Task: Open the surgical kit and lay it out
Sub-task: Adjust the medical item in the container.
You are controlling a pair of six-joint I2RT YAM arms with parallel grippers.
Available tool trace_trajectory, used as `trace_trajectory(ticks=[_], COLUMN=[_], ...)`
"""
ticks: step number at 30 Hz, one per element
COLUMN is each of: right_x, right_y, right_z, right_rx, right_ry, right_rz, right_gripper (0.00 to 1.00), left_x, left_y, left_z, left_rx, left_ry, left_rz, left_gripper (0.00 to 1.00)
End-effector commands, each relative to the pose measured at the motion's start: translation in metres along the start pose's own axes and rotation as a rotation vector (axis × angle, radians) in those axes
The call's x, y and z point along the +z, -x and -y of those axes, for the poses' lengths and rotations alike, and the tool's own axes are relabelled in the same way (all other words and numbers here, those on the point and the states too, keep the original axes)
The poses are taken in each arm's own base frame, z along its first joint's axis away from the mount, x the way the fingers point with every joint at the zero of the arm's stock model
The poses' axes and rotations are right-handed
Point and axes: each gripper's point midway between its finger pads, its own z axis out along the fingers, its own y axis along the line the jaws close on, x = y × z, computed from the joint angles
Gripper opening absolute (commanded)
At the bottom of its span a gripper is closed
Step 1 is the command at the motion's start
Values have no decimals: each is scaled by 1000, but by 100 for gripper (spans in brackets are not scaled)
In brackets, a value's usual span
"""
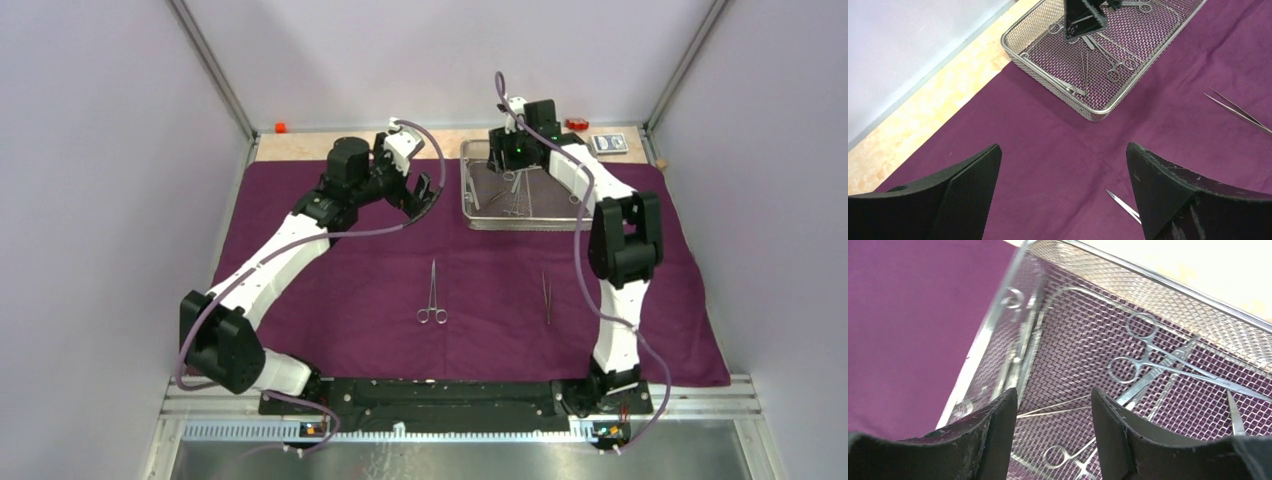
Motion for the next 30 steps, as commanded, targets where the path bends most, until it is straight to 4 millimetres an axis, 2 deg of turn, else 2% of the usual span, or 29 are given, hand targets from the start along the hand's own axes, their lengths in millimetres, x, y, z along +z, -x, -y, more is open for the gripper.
trace_trajectory(ticks=[1, 5, 8, 14, 21, 30], right_x=[12, 28, 37, 57, 75, 98], right_y=[4, 0, -3, -2, -4, -27], right_z=[41, 73, 87, 92, 96, 92], right_rx=[13, 17, 20, 0, -1, 12], right_ry=[-118, -182, -201, -176, -162, -95], right_rz=[-37, -69, -92, -106, -97, -150], right_gripper=[55, 55, 55, 55, 55, 54], left_x=[6, 18, 29, 43, 50, 50], left_y=[25, 11, -1, -11, -18, -23], left_z=[-2, 1, 2, 4, 7, 9], left_rx=[33, 26, 17, 3, -11, -12], left_ry=[-27, -61, -86, -122, -146, -154], left_rz=[66, 30, 5, -17, -27, -32], left_gripper=[99, 99, 99, 99, 99, 99])
